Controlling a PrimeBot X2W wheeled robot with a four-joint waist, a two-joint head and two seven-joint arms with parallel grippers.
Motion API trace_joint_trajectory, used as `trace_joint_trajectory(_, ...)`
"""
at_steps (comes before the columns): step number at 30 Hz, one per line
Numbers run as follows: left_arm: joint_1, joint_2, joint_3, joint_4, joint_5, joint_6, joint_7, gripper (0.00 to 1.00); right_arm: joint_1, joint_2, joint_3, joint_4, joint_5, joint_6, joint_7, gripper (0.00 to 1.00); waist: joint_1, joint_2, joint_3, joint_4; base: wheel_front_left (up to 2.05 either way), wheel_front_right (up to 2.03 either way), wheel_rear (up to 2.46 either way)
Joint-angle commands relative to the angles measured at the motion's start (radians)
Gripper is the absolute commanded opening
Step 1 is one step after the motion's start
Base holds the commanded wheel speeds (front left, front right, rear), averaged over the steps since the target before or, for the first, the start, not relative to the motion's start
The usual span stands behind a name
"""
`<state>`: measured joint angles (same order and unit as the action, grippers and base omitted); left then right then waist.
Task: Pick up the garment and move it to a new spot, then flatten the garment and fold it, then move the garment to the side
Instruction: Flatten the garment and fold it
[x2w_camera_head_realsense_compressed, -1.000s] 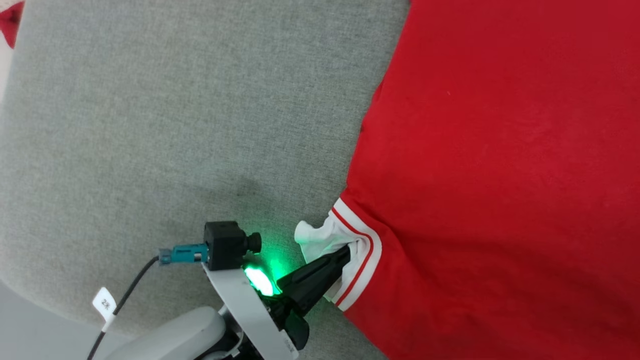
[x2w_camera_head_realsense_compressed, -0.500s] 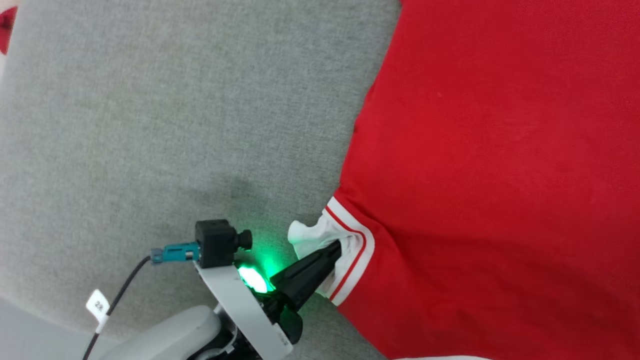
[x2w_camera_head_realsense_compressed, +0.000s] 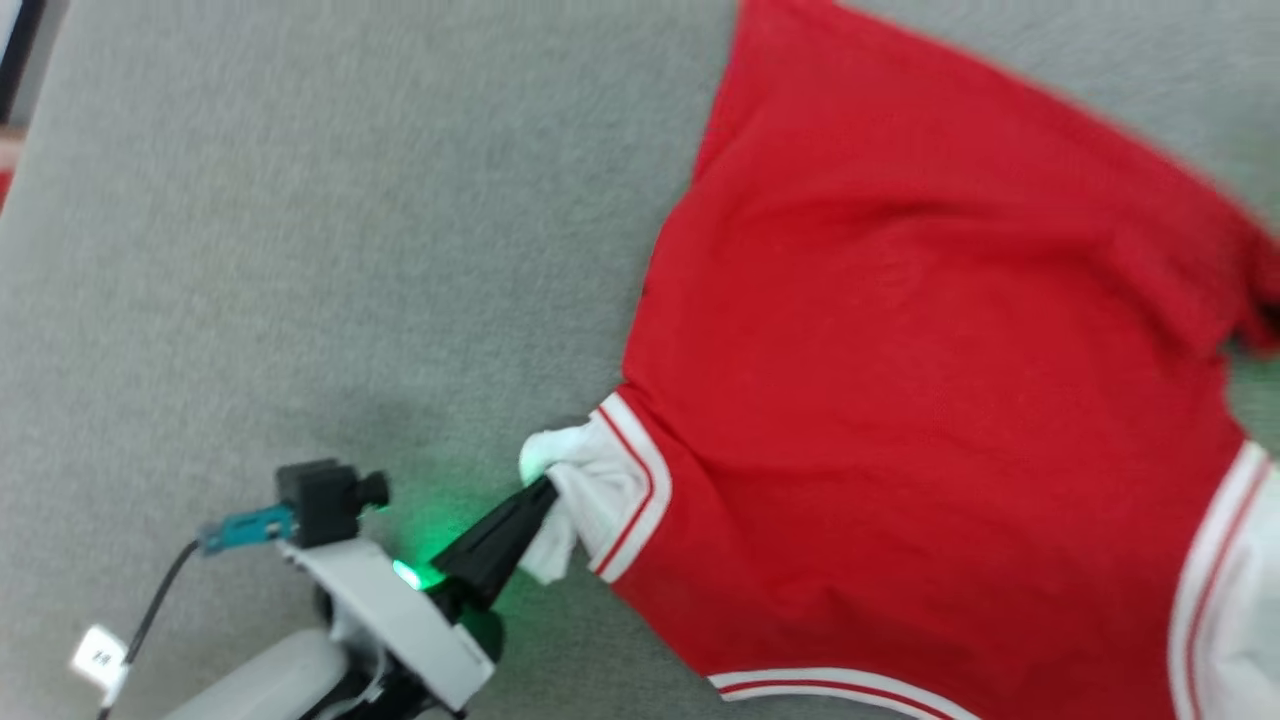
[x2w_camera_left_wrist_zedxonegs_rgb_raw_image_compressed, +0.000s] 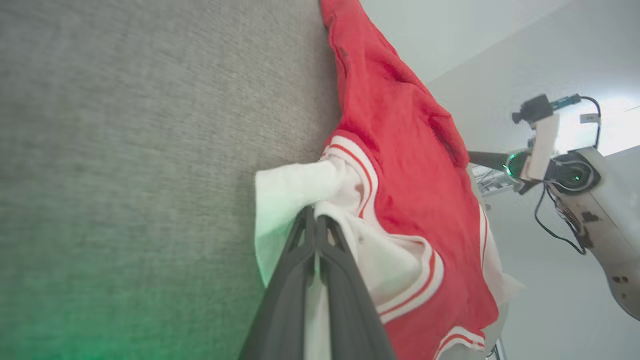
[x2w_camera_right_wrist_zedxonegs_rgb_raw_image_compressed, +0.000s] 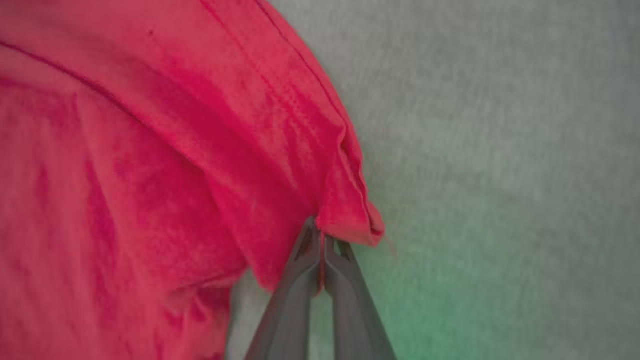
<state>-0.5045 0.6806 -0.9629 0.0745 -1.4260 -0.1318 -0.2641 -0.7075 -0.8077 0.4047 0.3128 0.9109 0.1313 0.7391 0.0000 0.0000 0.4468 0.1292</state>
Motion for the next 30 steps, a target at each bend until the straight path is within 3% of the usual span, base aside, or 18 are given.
trace_joint_trajectory(1,0.033,0.013,0.01,0.006,-0.005,0.003,0.001,0.0,0.097,-0.006,0.008,-0.027,0.022,-0.001,0.016,0.0,0.0,0.0,-0.107,-0.096,0.0,0.0,0.0)
trace_joint_trajectory(7,0.104,0.03,0.056,0.01,0.014,0.003,0.001,0.0,0.392,-0.031,-0.039,-0.187,0.055,-0.001,0.023,0.0,0.0,0.0,-0.161,-0.142,0.0,0.0,0.0)
trace_joint_trajectory(16,0.155,0.035,0.099,0.012,0.033,0.003,0.001,0.0,0.713,0.037,-0.116,-0.344,0.04,-0.001,0.058,0.0,0.0,0.0,-0.18,-0.167,0.0,0.0,0.0)
trace_joint_trajectory(25,0.182,0.032,0.119,0.01,0.044,0.003,0.0,0.0,0.799,0.113,-0.132,-0.435,-0.026,-0.001,0.109,0.0,0.0,0.0,-0.182,-0.168,0.0,0.0,0.0)
trace_joint_trajectory(26,0.183,0.033,0.12,0.01,0.044,0.003,0.0,0.0,0.792,0.114,-0.146,-0.442,-0.036,-0.001,0.101,0.36,0.0,0.0,-0.183,-0.168,0.0,0.0,0.0)
trace_joint_trajectory(27,0.183,0.032,0.121,0.01,0.045,0.003,0.0,0.0,0.786,0.107,-0.16,-0.448,-0.045,-0.001,0.102,1.0,0.0,0.0,-0.184,-0.168,0.0,0.0,0.0)
trace_joint_trajectory(30,0.184,0.033,0.126,0.007,0.047,0.003,0.0,0.0,0.774,0.076,-0.203,-0.495,-0.042,-0.001,0.126,1.0,0.0,0.0,-0.181,-0.169,0.0,0.0,0.0)
